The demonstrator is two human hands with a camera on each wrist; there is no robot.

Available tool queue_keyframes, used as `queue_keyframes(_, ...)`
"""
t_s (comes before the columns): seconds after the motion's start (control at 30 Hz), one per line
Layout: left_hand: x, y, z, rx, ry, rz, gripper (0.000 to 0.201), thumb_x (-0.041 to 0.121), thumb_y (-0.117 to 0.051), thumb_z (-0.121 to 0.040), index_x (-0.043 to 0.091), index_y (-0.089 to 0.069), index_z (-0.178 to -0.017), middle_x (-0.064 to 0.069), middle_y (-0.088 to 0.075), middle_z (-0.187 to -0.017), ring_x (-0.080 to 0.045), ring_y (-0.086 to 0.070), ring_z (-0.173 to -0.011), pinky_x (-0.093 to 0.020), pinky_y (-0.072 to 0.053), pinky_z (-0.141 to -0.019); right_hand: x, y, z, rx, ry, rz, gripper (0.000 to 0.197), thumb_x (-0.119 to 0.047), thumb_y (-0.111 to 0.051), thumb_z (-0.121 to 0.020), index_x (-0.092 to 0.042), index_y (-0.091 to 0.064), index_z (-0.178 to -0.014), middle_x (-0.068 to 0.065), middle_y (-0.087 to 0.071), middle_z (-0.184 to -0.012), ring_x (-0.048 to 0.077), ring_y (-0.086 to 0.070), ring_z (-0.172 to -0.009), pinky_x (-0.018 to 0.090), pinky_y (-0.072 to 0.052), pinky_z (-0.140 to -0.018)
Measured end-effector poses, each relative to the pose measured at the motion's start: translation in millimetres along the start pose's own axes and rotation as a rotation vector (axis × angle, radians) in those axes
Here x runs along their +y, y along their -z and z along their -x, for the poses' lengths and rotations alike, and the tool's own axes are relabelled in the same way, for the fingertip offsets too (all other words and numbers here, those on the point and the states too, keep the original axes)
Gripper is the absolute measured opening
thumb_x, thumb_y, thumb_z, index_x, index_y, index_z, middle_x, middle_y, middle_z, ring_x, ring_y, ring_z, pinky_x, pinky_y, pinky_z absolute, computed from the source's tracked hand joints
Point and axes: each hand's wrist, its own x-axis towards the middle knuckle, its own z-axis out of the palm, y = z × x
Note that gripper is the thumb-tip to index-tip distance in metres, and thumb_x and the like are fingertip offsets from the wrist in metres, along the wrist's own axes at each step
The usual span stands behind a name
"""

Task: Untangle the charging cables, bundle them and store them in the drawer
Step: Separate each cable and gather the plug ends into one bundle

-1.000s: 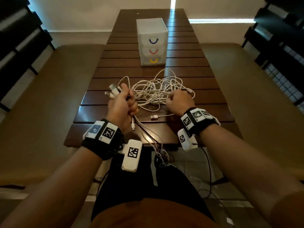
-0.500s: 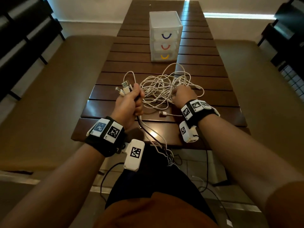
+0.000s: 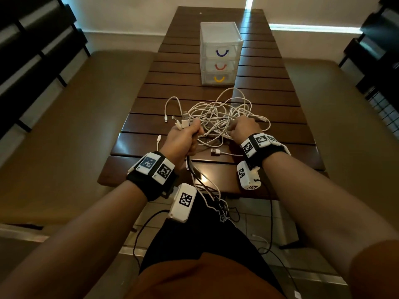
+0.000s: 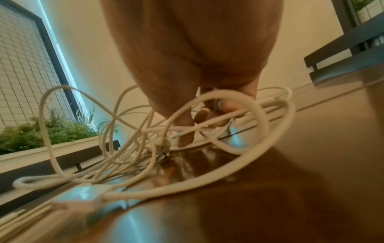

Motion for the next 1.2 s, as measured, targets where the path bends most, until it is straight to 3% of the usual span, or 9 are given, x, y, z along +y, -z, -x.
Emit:
queue_keyframes(0.13,1.5,-7.8,4.1,-0.053,-0.118,-0.180,0.015,0.013,-0.056,-0.096,0.009,-0.068,-0.103,0.013,-0.055,-0.056,0.000,-0.043,-0.040,-0.014,-0.034,-0.040,-7.1,11.8,23.7,0.057,0.128,0.113,0.019,-0.023,-0.054,-0.088,-0.022,-0.070,-0.099,0.010,-0.067,-0.107,0.032,-0.063,-0.098,0.037,-0.050,-0.078)
queue_keyframes(0.23,0.9,-18.7,-4.7,-0.105,-0.220,-0.177,0.028,0.000,-0.061,-0.090,0.006,-0.063,-0.117,-0.002,-0.070,-0.088,-0.003,-0.067,-0.071,-0.017,-0.052,-0.065,-9.6,31.1,42.4,0.110,0.275,0.062,0.016,-0.024,-0.057,-0.087,-0.022,-0.070,-0.096,0.003,-0.067,-0.101,0.026,-0.063,-0.093,0.032,-0.047,-0.074)
queue_keyframes(0.37,-2.0,-38.6,-26.7,-0.103,-0.271,-0.286,0.013,0.004,-0.066,-0.087,0.007,-0.067,-0.099,0.005,-0.069,-0.076,-0.002,-0.064,-0.069,-0.020,-0.048,-0.065,-12.9,55.3,62.0,0.132,0.355,-0.311,0.016,-0.012,-0.058,-0.089,-0.016,-0.074,-0.095,-0.011,-0.066,-0.086,0.006,-0.060,-0.081,0.022,-0.049,-0.074)
queue_keyframes(0.53,-15.8,-47.3,-45.6,-0.056,-0.257,-0.616,0.004,0.024,-0.071,-0.084,0.023,-0.073,-0.088,0.004,-0.071,-0.084,-0.012,-0.065,-0.082,-0.024,-0.046,-0.071,-11.3,80.4,69.3,0.254,0.302,-0.781,0.018,-0.002,-0.051,-0.094,-0.011,-0.065,-0.086,0.010,-0.068,-0.083,0.017,-0.066,-0.064,0.029,-0.056,-0.057)
queue_keyframes(0.77,-15.8,-42.8,-50.1,0.016,-0.225,-0.575,0.028,0.046,-0.063,-0.086,0.022,-0.075,-0.094,-0.001,-0.074,-0.088,-0.018,-0.069,-0.084,-0.039,-0.057,-0.080,2.7,115.3,83.0,0.376,0.261,-1.332,0.014,-0.015,-0.041,-0.102,-0.015,-0.050,-0.091,0.008,-0.068,-0.086,0.014,-0.063,-0.059,0.023,-0.046,-0.049)
queue_keyframes(0.9,-6.8,-32.9,-44.3,-0.046,-0.258,-0.386,0.020,0.036,-0.056,-0.096,0.027,-0.074,-0.100,-0.010,-0.074,-0.093,-0.019,-0.063,-0.076,-0.044,-0.054,-0.070,26.0,68.6,91.8,-0.091,0.098,-0.808,0.032,-0.033,-0.062,-0.091,-0.025,-0.048,-0.118,0.010,-0.064,-0.110,0.011,-0.064,-0.074,0.022,-0.048,-0.053)
queue_keyframes(1.0,0.4,-25.5,-32.8,-0.118,-0.305,-0.315,0.025,0.022,-0.048,-0.101,0.015,-0.068,-0.114,0.013,-0.067,-0.066,0.003,-0.056,-0.058,-0.018,-0.047,-0.060,33.8,25.5,92.1,-0.448,0.146,-0.399,0.056,-0.032,-0.069,-0.086,-0.029,-0.044,-0.136,-0.006,-0.059,-0.118,0.005,-0.059,-0.094,0.018,-0.047,-0.075)
queue_keyframes(1.1,4.2,-11.9,-20.6,-0.106,-0.281,-0.166,0.026,0.018,-0.043,-0.102,0.009,-0.063,-0.116,0.016,-0.047,-0.047,0.002,-0.039,-0.039,-0.010,-0.034,-0.041,34.1,13.2,69.2,-0.273,0.126,-0.326,0.056,-0.029,-0.067,-0.088,-0.027,-0.046,-0.140,-0.006,-0.062,-0.114,0.012,-0.061,-0.103,0.024,-0.046,-0.088)
queue_keyframes(1.2,6.6,9.5,-13.4,-0.020,-0.338,-0.078,0.022,0.017,-0.045,-0.101,0.015,-0.067,-0.105,0.013,-0.053,-0.052,0.002,-0.044,-0.043,-0.012,-0.036,-0.042,42.5,21.9,39.7,-0.150,0.083,-0.222,0.054,-0.022,-0.062,-0.090,-0.030,-0.047,-0.140,0.002,-0.064,-0.114,0.020,-0.061,-0.105,0.022,-0.042,-0.086)
